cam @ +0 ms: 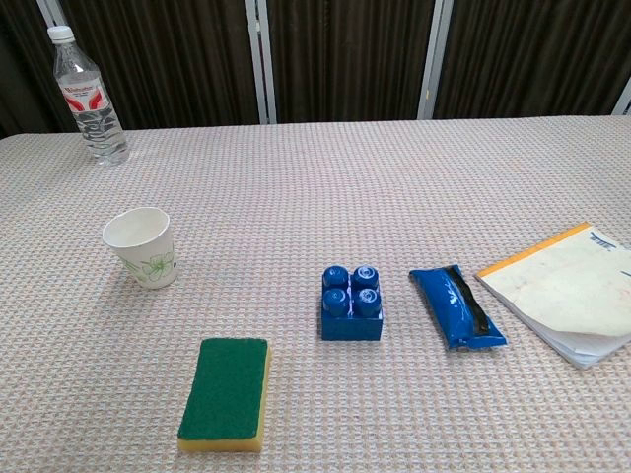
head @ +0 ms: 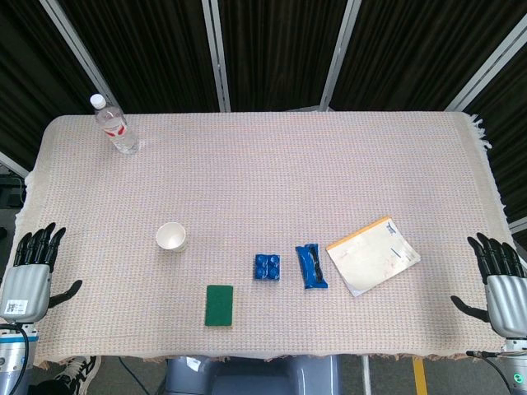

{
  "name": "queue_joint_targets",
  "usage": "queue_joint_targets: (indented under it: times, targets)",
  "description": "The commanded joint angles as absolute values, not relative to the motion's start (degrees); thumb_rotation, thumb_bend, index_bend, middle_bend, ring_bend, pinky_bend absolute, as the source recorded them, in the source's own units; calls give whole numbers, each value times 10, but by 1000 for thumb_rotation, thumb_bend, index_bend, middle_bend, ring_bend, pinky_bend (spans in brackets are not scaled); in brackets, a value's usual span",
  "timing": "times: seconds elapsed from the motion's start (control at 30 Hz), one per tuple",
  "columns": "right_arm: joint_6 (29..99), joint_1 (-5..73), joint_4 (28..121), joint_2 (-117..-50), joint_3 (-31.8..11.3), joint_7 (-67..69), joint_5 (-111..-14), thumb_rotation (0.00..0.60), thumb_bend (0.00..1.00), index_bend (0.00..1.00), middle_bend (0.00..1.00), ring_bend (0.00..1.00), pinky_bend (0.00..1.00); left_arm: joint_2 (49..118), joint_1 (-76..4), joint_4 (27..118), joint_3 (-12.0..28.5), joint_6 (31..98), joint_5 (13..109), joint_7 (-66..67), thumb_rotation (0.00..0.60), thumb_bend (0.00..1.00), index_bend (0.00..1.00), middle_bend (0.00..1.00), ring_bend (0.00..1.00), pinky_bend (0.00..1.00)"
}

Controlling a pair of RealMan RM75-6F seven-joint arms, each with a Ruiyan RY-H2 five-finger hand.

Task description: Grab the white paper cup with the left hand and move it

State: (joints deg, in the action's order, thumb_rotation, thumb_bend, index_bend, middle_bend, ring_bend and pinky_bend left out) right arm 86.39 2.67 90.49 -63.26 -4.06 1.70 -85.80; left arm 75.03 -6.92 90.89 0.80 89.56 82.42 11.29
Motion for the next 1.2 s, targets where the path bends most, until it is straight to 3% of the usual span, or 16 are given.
queue_joint_targets:
  times: [0.03, 0.4, 0.57, 0.93, 1.2]
  targets:
    - [860, 27, 906, -632, -40, 16, -855, 600, 0, 0, 0, 0, 0, 750, -69, 910, 11, 892, 825, 113, 600, 119, 0, 0, 0, 0]
    - [857, 27, 908, -630, -39, 18, -853, 600, 0, 0, 0, 0, 0, 751, -73, 922, 20, 884, 829, 124, 600, 120, 0, 0, 0, 0]
    - [853, 28, 911, -629, -36, 13, -855, 600, 0, 0, 0, 0, 0, 754, -99, 940, 43, 845, 802, 152, 600, 122, 0, 0, 0, 0]
    - [852, 28, 915, -626, -33, 13, -860, 600, 0, 0, 0, 0, 0, 791, -230, 986, 134, 679, 601, 318, 600, 122, 124, 0, 0, 0]
    - [854, 27, 913, -622, -35, 27, -858, 600, 0, 0, 0, 0, 0, 831, -287, 990, 144, 659, 517, 402, 600, 122, 147, 0, 0, 0]
